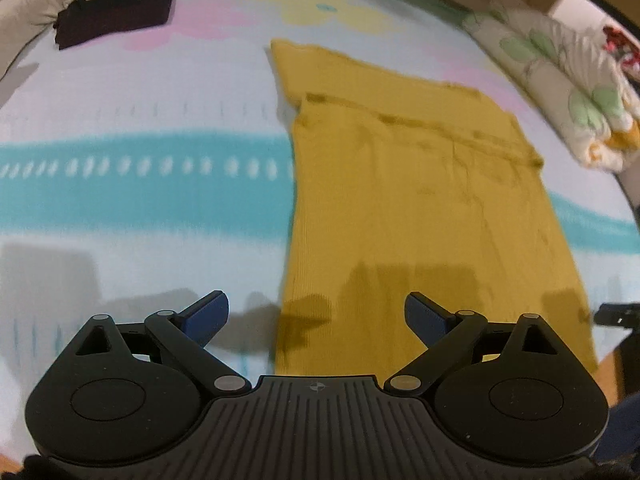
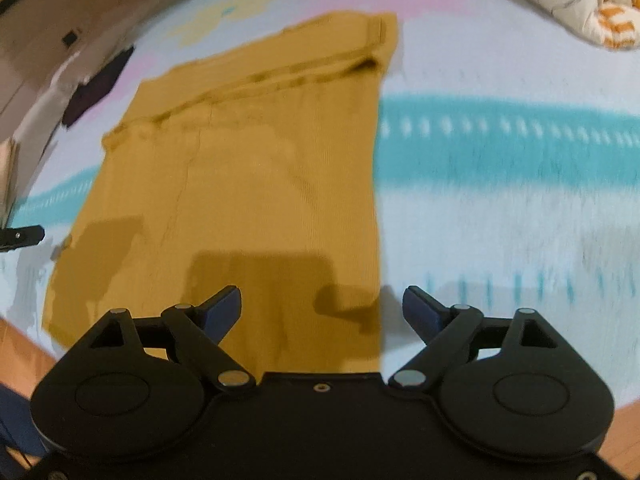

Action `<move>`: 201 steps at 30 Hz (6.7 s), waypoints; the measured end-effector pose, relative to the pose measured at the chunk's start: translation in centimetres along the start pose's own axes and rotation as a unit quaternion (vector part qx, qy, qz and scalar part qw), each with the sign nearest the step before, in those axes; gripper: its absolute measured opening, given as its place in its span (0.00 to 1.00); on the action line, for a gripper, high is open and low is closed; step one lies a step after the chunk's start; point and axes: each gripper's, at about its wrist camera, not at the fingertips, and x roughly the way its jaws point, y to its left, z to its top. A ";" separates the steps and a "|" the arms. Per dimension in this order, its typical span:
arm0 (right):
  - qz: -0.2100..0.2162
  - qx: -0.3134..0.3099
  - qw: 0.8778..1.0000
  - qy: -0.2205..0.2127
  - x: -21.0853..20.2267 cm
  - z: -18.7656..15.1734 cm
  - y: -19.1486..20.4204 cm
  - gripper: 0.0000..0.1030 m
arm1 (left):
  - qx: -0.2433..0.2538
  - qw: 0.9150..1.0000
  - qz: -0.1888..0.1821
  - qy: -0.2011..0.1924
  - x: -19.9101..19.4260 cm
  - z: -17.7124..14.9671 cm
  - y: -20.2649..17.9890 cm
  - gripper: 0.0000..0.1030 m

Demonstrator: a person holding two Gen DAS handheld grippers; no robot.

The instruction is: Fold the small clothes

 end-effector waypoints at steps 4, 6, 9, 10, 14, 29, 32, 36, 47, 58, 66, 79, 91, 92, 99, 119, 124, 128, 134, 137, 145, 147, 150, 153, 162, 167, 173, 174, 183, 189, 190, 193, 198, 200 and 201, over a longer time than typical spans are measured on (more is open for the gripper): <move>0.006 0.009 1.000 0.026 0.0 -1.6 -1.2 0.86 | -0.002 1.000 0.002 0.025 0.6 -1.7 0.4 0.93; 0.011 0.015 0.999 0.037 0.1 -2.3 -1.7 0.86 | 0.001 0.999 0.003 0.032 0.7 -2.1 0.5 0.93; 0.025 0.026 0.998 0.052 0.2 -3.0 -2.0 0.86 | 0.009 0.999 0.006 0.032 0.8 -2.5 0.3 0.93; 0.027 0.026 0.998 0.055 0.2 -3.2 -2.0 0.86 | 0.011 0.999 0.008 0.032 0.8 -2.5 0.1 0.93; 0.025 0.019 0.998 0.057 0.2 -3.3 -1.7 0.87 | 0.003 0.999 0.006 0.032 1.1 -2.6 0.2 0.94; 0.045 0.032 0.997 0.058 1.1 -2.8 -1.4 0.89 | -0.039 0.995 -0.057 0.075 0.9 -3.9 -0.2 0.95; 0.048 0.033 0.997 0.058 1.1 -2.8 -1.5 0.89 | -0.048 0.992 -0.070 0.094 1.1 -4.3 -0.3 0.95; 0.050 0.040 0.996 0.058 1.2 -2.7 -1.6 0.89 | -0.063 0.991 -0.070 0.094 1.4 -4.2 -0.2 0.95; 0.039 0.044 0.997 0.053 0.7 -2.6 -1.8 0.58 | -0.046 0.995 -0.001 0.091 0.6 -4.4 -0.8 0.52; 0.119 0.068 0.991 0.005 -1.2 -1.8 -2.1 0.14 | -0.066 0.997 -0.038 0.008 -1.9 -3.3 -0.5 0.05; 0.160 0.123 0.973 -0.111 -4.0 -0.5 -3.8 0.14 | -0.118 0.987 -0.073 -0.076 -4.2 -1.2 0.3 0.05; 0.118 0.135 0.978 -0.110 -3.5 3.3 -4.1 0.23 | -0.122 0.984 -0.062 -0.113 -3.6 2.4 -0.9 0.04; 0.119 0.121 0.985 0.034 1.4 -1.1 -4.1 0.64 | -0.128 0.985 -0.061 -0.098 -3.1 1.0 0.7 0.04; 0.122 0.111 0.986 0.035 1.4 -1.1 -3.7 0.64 | -0.124 0.985 -0.062 -0.099 -3.2 1.0 0.6 0.04; 0.147 0.056 0.987 0.024 0.8 -1.1 -1.5 0.14 | -0.138 0.982 -0.065 -0.107 -3.5 1.0 0.9 0.04; 0.188 0.166 0.963 -0.102 -1.5 1.6 -4.5 0.14 | -0.150 0.986 -0.071 -0.020 0.5 0.5 1.0 0.04; 0.187 0.168 0.963 -0.095 -1.5 1.3 -4.8 0.14 | -0.155 0.985 -0.079 0.022 2.2 -0.7 1.2 0.05; 0.189 0.164 0.963 -0.096 -1.5 1.4 -4.6 0.14 | -0.153 0.986 -0.058 0.006 1.6 -0.3 1.1 0.06; 0.189 0.167 0.963 -0.094 -1.3 1.3 -4.7 0.14 | -0.135 0.990 -0.047 -0.019 0.6 -0.4 0.9 0.36; 0.189 0.167 0.963 -0.094 -1.2 1.3 -4.8 0.14 | -0.107 0.993 -0.044 0.008 1.2 -0.7 -0.1 0.42; 0.190 0.166 0.963 -0.093 -1.3 1.2 -4.4 0.15 | -0.094 0.994 -0.061 -0.006 1.3 -0.8 -0.8 0.04; 0.191 0.167 0.963 -0.095 -1.4 1.2 -4.4 0.15 | -0.091 0.993 -0.077 -0.027 0.6 -0.6 -1.1 0.04; 0.196 0.167 0.960 -0.105 -1.8 1.4 -4.3 0.15 | -0.104 0.987 -0.106 -0.063 -0.5 0.3 -1.4 0.04; 0.210 0.175 0.954 -0.123 -2.4 2.0 -4.2 0.15 | -0.145 0.975 -0.142 -0.095 -1.6 1.6 -1.0 0.04; 0.232 0.223 0.932 -0.169 -2.9 7.3 -4.7 0.15 | -0.210 0.949 -0.169 -0.163 -2.7 7.3 -0.4 0.04; 0.234 0.262 0.919 -0.177 -1.3 11.1 -5.6 0.15 | -0.231 0.937 -0.172 -0.198 -2.3 11.1 0.6 0.04; 0.211 0.296 0.916 -0.170 2.2 15.5 -6.8 0.15 | -0.240 0.935 -0.161 -0.207 0.5 14.9 1.2 0.04; 0.208 0.299 0.916 -0.167 2.7 16.0 -7.0 0.15 | -0.240 0.935 -0.156 -0.208 1.0 15.2 1.4 0.04; 0.164 0.301 0.928 -0.143 8.6 20.8 -7.1 0.15 | -0.245 0.944 -0.110 -0.192 6.4 18.4 2.5 0.04; 0.136 0.276 0.941 -0.138 10.9 22.3 -6.6 0.20 | -0.247 0.948 -0.088 -0.181 9.1 19.4 3.2 0.04; 0.133 0.271 0.943 -0.140 11.1 22.4 -6.6 0.20 | -0.247 0.948 -0.087 -0.181 9.4 19.5 3.2 0.05; 0.134 0.269 0.942 -0.148 11.5 22.5 -7.0 0.25 | -0.235 0.952 -0.074 -0.183 10.1 19.7 3.2 0.32; 0.124 0.265 0.936 -0.198 10.6 22.0 -7.8 0.63 | -0.219 0.954 -0.053 -0.198 9.6 19.6 3.4 0.43; 0.113 0.257 0.935 -0.217 9.7 21.8 -8.1 0.63 | -0.197 0.959 -0.045 -0.196 8.9 19.5 3.0 0.43; 0.110 0.250 0.936 -0.224 9.3 21.7 -8.1 0.63 | -0.179 0.964 -0.042 -0.193 8.6 19.6 2.5 0.43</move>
